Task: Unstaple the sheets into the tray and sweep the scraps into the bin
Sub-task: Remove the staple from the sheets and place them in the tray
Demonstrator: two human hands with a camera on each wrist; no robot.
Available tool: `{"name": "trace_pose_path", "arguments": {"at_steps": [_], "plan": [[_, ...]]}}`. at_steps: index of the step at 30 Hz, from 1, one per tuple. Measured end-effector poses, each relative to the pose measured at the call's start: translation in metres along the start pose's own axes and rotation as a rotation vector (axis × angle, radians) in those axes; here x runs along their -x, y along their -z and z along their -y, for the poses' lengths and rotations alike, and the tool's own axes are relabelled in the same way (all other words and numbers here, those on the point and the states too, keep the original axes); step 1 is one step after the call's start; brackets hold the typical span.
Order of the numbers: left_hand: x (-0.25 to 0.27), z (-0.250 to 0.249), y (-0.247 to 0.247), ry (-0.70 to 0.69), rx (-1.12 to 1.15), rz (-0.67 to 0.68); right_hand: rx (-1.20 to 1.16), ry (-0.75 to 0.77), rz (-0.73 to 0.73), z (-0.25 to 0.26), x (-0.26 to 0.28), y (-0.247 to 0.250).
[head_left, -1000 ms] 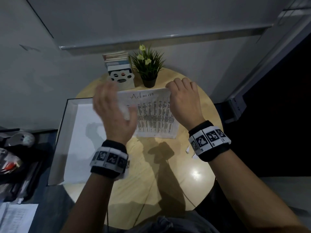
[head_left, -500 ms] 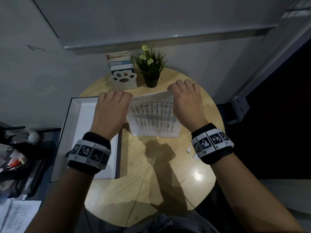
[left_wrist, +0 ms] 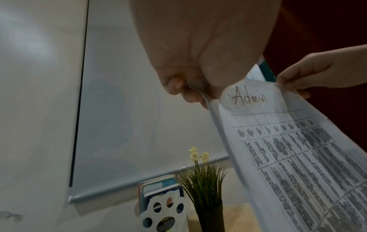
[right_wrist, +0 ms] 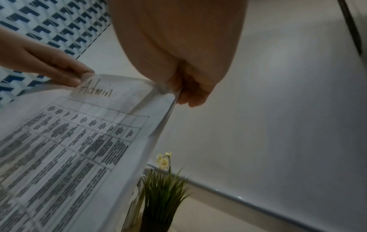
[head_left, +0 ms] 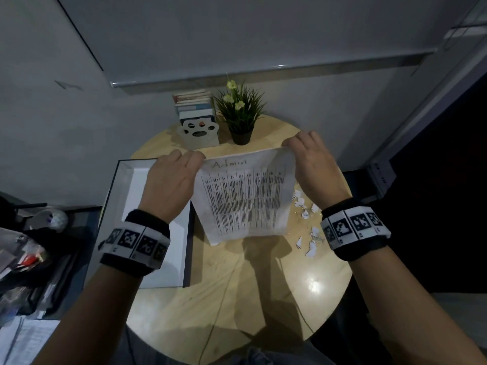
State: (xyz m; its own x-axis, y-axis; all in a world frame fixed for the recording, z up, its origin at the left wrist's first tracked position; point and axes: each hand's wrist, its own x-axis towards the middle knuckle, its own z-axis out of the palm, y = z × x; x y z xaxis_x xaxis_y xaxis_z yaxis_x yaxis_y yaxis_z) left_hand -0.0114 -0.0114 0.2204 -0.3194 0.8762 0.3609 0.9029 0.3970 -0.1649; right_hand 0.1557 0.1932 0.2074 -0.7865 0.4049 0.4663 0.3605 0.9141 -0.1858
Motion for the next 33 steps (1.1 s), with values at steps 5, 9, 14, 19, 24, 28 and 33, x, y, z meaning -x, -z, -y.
{"name": "trace_pose_path", "arguments": {"at_steps": [5,9,14,19,24,28,33], "plan": [[-0.004,-0.007,0.002,0.011,0.04,-0.032,0.096,-0.034,-0.094,0.022,-0.004,0.003],[-0.008,-0.014,0.008,0.021,0.058,-0.013,0.067,0.246,-0.091,0.057,-0.014,-0.008],[-0.01,-0.009,0.02,-0.069,0.074,0.037,0.009,0.271,0.0,0.068,-0.025,-0.008],[-0.002,0.0,0.014,0.276,0.81,0.098,-0.088,0.175,0.155,0.065,-0.032,-0.003],[0.017,-0.027,-0.013,0.635,1.329,0.008,-0.302,0.024,0.24,0.053,-0.035,0.001],[0.017,-0.048,-0.021,0.7,1.251,-0.034,-0.371,-0.015,0.273,0.047,-0.035,-0.002],[0.012,-0.05,-0.023,0.712,1.164,-0.049,-0.416,-0.062,0.294,0.045,-0.034,-0.009]]}}
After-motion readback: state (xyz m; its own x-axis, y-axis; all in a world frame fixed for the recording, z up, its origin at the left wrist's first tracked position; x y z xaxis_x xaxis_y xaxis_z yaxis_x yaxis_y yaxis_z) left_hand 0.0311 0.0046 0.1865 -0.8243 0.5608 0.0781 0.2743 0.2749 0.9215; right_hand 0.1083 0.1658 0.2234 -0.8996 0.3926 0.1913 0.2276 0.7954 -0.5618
